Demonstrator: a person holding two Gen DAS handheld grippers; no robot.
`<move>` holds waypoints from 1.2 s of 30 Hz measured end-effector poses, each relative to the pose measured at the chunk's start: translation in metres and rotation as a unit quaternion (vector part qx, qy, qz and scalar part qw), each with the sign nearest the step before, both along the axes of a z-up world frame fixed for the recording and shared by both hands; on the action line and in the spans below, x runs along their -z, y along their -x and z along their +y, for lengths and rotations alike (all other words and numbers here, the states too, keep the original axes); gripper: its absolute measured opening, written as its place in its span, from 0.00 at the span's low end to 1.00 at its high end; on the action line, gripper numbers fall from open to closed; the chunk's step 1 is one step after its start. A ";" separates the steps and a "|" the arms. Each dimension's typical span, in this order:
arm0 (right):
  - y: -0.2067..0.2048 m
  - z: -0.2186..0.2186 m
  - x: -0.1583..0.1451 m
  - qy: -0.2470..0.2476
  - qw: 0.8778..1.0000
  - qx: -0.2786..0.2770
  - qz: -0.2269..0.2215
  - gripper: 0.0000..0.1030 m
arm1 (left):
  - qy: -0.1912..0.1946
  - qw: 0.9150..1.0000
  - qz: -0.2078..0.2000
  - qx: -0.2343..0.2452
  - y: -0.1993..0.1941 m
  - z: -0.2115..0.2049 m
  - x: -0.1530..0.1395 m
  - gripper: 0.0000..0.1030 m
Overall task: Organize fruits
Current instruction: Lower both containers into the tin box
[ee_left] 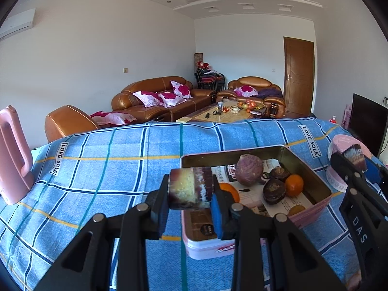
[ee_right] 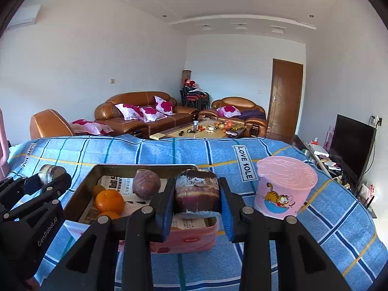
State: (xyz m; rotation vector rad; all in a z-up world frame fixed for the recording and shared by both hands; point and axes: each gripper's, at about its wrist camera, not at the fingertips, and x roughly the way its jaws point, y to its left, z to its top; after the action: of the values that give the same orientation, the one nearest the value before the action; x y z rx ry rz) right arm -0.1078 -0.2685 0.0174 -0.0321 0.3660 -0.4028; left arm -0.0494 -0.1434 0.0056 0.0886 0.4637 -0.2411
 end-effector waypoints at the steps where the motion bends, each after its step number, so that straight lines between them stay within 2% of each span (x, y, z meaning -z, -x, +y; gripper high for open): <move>1: -0.001 -0.003 0.000 0.001 1.000 0.006 0.001 0.34 | 0.000 1.000 0.000 0.003 0.000 -0.004 0.000 0.30; 15: -0.015 -0.021 0.000 -0.002 1.000 0.028 0.012 0.35 | 0.018 0.999 0.019 0.023 -0.025 -0.034 0.001 0.30; 23: -0.035 -0.027 0.001 -0.011 0.999 0.028 0.024 0.35 | 0.023 0.998 0.049 0.022 -0.046 -0.036 0.006 0.30; 29: -0.058 -0.023 0.003 -0.014 0.999 0.009 0.036 0.35 | 0.037 0.995 0.086 0.019 -0.061 -0.031 0.013 0.30; 36: -0.084 -0.026 0.008 -0.046 0.996 -0.040 0.065 0.35 | 0.037 0.994 0.106 0.019 -0.072 -0.031 0.018 0.30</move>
State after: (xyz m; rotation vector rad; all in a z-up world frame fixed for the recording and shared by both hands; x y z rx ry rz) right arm -0.0234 -0.2945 0.0091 0.0179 0.5102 -0.3056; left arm 0.0225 -0.1746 -0.0129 -0.0011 0.6636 -0.3065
